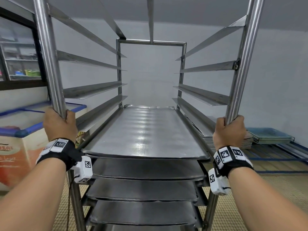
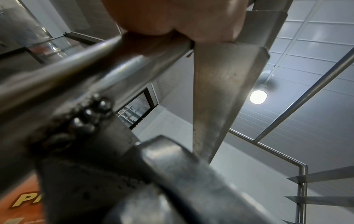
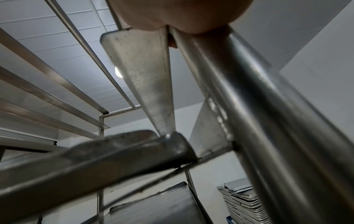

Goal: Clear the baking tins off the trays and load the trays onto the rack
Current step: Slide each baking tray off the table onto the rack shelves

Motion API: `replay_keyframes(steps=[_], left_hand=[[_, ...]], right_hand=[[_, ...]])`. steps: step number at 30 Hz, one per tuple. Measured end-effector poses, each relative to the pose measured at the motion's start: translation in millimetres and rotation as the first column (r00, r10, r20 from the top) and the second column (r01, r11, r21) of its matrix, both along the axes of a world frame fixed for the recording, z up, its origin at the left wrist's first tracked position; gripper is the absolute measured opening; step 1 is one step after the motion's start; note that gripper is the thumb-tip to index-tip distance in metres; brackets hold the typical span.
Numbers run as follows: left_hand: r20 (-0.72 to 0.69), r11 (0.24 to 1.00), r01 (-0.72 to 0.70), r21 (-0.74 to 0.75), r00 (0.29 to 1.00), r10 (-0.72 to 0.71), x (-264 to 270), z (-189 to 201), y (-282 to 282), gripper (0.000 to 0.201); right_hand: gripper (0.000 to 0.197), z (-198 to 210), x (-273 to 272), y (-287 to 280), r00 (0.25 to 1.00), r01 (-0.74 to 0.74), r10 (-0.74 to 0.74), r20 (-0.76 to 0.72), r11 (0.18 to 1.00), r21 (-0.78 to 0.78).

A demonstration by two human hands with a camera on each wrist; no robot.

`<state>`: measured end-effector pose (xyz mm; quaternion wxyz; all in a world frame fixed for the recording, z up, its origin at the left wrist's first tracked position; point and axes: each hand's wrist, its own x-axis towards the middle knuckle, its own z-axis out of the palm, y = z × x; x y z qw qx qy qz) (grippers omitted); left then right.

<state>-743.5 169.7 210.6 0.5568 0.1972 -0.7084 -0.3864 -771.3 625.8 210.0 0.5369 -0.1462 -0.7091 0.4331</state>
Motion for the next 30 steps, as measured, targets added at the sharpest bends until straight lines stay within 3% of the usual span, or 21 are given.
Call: replay_keyframes(steps=[18, 30], left_hand=[[-0.049, 1.0, -0.01, 0.016, 0.999, 0.011, -121.2, -5.1, -10.0, 0.042], [-0.016, 0.998, 0.06, 0.023, 0.998, -0.059, -208.6, 4.2, -6.3, 0.032]], right_hand=[[0.02, 1.5, -118.1, -4.8, 0.999, -0.054, 0.054, 0.002, 0.999, 0.002], [0.022, 3.1, -208.2, -10.3, 1.0, -0.016, 0.016, -0.002, 1.0, -0.011]])
